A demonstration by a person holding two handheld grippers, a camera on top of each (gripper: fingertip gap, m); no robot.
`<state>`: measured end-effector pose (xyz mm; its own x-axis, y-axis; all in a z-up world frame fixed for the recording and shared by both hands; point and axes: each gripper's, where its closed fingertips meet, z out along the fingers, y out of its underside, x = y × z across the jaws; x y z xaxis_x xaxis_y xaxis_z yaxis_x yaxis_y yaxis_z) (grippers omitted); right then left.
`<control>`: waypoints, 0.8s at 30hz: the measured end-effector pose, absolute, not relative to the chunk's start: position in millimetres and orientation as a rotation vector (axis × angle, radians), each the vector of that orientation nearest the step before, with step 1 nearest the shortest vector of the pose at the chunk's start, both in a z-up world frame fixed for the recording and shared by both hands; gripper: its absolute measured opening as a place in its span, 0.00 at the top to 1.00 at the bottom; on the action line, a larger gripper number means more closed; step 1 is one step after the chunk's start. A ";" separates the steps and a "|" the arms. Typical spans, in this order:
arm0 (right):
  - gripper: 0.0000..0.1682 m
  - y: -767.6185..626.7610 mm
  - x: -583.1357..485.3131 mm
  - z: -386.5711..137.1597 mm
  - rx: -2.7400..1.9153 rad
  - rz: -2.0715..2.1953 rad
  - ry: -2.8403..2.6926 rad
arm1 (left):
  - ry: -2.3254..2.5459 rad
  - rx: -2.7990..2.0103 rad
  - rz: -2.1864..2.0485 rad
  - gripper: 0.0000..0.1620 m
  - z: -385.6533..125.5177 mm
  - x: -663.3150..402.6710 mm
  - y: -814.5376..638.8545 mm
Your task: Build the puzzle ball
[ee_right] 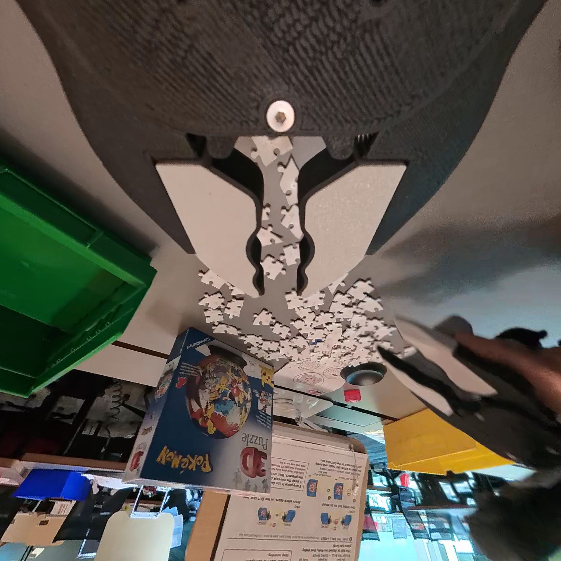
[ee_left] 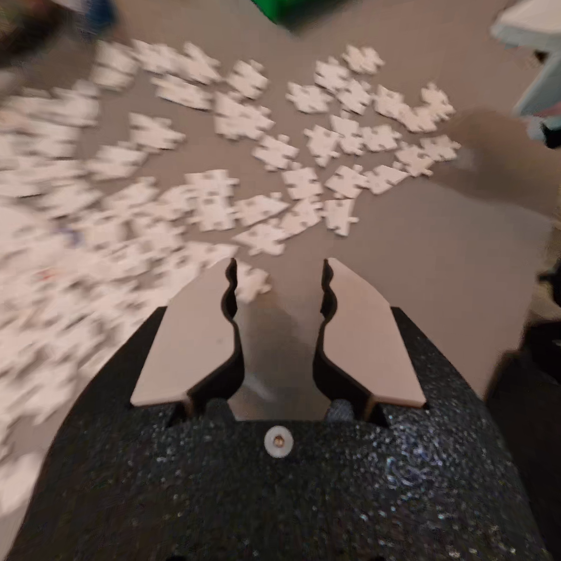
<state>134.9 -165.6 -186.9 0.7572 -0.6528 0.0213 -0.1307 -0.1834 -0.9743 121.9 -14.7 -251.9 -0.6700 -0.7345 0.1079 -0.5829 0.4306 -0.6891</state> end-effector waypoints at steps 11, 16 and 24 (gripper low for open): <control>0.85 -22.5 72.7 -200.4 -1.756 -0.054 0.362 | 2.073 -1.508 -0.591 0.58 -252.4 46.7 261.5; 0.80 55.9 47.1 -207.6 -1.859 0.072 0.179 | 2.065 -1.767 -1.065 0.67 -263.0 19.0 269.0; 0.72 151.4 50.3 -241.4 -2.023 0.318 0.290 | 1.796 -2.142 -1.647 0.64 -268.6 15.0 262.6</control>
